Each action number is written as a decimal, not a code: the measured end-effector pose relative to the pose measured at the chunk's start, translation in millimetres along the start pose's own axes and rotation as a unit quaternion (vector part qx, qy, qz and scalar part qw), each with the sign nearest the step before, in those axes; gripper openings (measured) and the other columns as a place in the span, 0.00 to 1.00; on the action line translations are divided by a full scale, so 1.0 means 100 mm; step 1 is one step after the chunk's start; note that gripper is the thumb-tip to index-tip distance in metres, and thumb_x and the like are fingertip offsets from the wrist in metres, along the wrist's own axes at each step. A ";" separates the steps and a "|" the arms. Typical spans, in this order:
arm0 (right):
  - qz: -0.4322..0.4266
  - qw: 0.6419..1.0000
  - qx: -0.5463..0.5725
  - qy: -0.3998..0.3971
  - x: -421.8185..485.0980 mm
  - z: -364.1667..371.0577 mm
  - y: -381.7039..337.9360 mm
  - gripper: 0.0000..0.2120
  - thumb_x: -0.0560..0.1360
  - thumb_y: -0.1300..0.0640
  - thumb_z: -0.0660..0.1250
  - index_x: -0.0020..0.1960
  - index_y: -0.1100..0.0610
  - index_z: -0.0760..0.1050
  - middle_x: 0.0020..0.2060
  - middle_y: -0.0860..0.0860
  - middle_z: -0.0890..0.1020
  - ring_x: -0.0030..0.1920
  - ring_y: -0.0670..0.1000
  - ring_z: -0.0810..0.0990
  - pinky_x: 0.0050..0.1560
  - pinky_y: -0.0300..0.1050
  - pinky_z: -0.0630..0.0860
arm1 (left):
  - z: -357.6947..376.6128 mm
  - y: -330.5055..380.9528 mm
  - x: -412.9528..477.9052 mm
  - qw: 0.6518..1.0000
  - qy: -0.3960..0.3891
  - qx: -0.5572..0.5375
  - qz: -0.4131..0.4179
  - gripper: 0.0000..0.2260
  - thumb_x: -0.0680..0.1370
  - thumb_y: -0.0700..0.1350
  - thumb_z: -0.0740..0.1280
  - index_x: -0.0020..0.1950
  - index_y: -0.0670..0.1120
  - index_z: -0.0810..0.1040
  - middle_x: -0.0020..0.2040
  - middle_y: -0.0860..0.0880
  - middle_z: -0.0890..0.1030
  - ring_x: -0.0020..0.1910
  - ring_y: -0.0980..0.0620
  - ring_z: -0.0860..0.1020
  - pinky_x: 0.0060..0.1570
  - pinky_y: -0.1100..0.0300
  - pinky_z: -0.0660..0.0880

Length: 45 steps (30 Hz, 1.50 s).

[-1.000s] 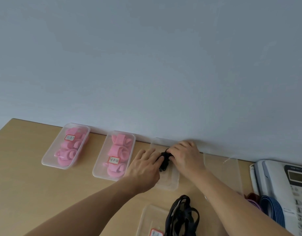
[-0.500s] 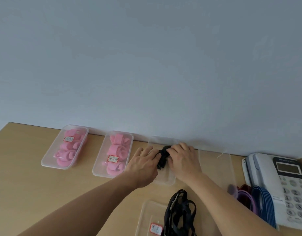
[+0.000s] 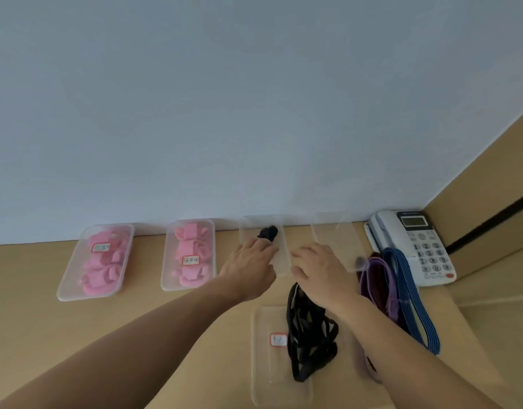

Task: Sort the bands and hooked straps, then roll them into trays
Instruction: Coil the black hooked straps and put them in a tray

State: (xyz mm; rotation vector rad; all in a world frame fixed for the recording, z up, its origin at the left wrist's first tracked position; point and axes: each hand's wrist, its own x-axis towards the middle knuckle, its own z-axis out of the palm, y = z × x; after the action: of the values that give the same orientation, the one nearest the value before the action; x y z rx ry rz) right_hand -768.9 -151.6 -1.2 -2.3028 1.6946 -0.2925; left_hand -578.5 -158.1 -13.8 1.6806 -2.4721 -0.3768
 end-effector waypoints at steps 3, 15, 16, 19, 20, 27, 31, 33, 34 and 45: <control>0.061 0.998 0.004 0.019 -0.31 0.03 -0.06 0.17 0.79 0.48 0.62 0.67 0.49 0.73 0.64 0.46 0.75 0.65 0.49 0.70 0.62 0.43 0.68 | 0.02 0.11 -0.21 0.998 -0.025 -0.063 0.007 0.22 0.80 0.48 0.59 0.74 0.49 0.68 0.70 0.49 0.71 0.69 0.48 0.67 0.66 0.53 0.67; 0.257 0.954 0.084 -0.127 -0.86 0.34 0.12 0.30 0.75 0.40 0.63 0.72 0.52 0.65 0.64 0.52 0.74 0.60 0.54 0.76 0.58 0.50 0.75 | 0.20 0.39 -0.65 0.976 -0.170 -0.129 -0.028 0.23 0.79 0.51 0.59 0.75 0.51 0.66 0.70 0.50 0.71 0.65 0.48 0.73 0.63 0.54 0.71; 0.266 0.951 0.090 -0.131 -0.86 0.38 0.12 0.31 0.73 0.40 0.64 0.71 0.53 0.65 0.63 0.51 0.75 0.59 0.55 0.77 0.56 0.50 0.75 | 0.22 0.41 -0.65 0.974 -0.174 -0.136 -0.040 0.23 0.79 0.51 0.60 0.75 0.52 0.66 0.69 0.50 0.72 0.64 0.49 0.74 0.61 0.56 0.70; 0.277 0.949 0.101 -0.115 -0.86 0.46 0.13 0.21 0.73 0.43 0.66 0.62 0.50 0.67 0.55 0.48 0.79 0.52 0.53 0.79 0.52 0.50 0.77 | 0.24 0.48 -0.70 0.968 -0.180 -0.156 -0.074 0.23 0.79 0.51 0.60 0.75 0.52 0.66 0.68 0.51 0.73 0.63 0.50 0.74 0.59 0.58 0.69; 0.279 0.947 0.117 -0.105 -0.86 0.48 0.16 0.16 0.74 0.45 0.66 0.57 0.48 0.66 0.51 0.46 0.78 0.49 0.52 0.78 0.51 0.50 0.77 | 0.23 0.51 -0.71 0.967 -0.178 -0.163 -0.084 0.23 0.79 0.51 0.60 0.75 0.52 0.66 0.67 0.51 0.74 0.63 0.50 0.75 0.59 0.58 0.69; 0.243 0.901 0.347 -0.093 -0.84 0.06 0.19 0.10 0.67 0.57 0.68 0.30 0.53 0.69 0.28 0.48 0.73 0.34 0.50 0.73 0.39 0.48 0.69 | 0.10 0.59 -0.66 0.940 -0.181 -0.249 -0.150 0.28 0.78 0.50 0.66 0.77 0.49 0.63 0.70 0.48 0.74 0.61 0.48 0.77 0.58 0.59 0.73; 0.182 0.885 0.426 -0.042 -0.85 -0.44 0.10 0.11 0.70 0.62 0.68 0.31 0.53 0.73 0.29 0.47 0.78 0.36 0.48 0.78 0.39 0.43 0.75 | -0.08 0.67 -0.64 0.882 -0.203 -0.391 -0.165 0.29 0.76 0.43 0.67 0.77 0.50 0.63 0.71 0.48 0.72 0.61 0.50 0.76 0.53 0.61 0.74; 0.170 0.858 0.484 -0.009 -0.82 -0.68 0.07 0.11 0.72 0.64 0.67 0.32 0.55 0.73 0.28 0.48 0.77 0.29 0.45 0.75 0.30 0.38 0.71 | -0.22 0.72 -0.63 0.850 -0.207 -0.464 -0.141 0.26 0.76 0.39 0.64 0.74 0.48 0.68 0.68 0.50 0.76 0.53 0.54 0.79 0.48 0.62 0.75; 0.169 0.843 0.511 0.006 -0.80 -0.80 0.04 0.10 0.72 0.65 0.66 0.33 0.56 0.72 0.28 0.49 0.76 0.26 0.45 0.73 0.27 0.37 0.68 | -0.30 0.74 -0.62 0.836 -0.203 -0.493 -0.129 0.24 0.76 0.36 0.63 0.72 0.47 0.70 0.65 0.50 0.78 0.49 0.56 0.80 0.46 0.62 0.76; 0.199 0.720 0.663 0.056 -0.68 -1.29 -0.21 0.05 0.76 0.61 0.67 0.46 0.64 0.77 0.30 0.55 0.79 0.27 0.49 0.76 0.26 0.42 0.72 | -0.91 1.04 -0.66 0.842 -0.073 -0.535 -0.001 0.16 0.73 0.46 0.72 0.60 0.53 0.78 0.45 0.51 0.82 0.44 0.50 0.82 0.42 0.59 0.75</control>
State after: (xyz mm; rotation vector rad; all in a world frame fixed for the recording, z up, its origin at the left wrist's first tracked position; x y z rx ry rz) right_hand -811.4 -92.9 127.5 -0.8334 1.1994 -1.1038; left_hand -625.0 -72.5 104.3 1.1342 -1.6698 -1.5552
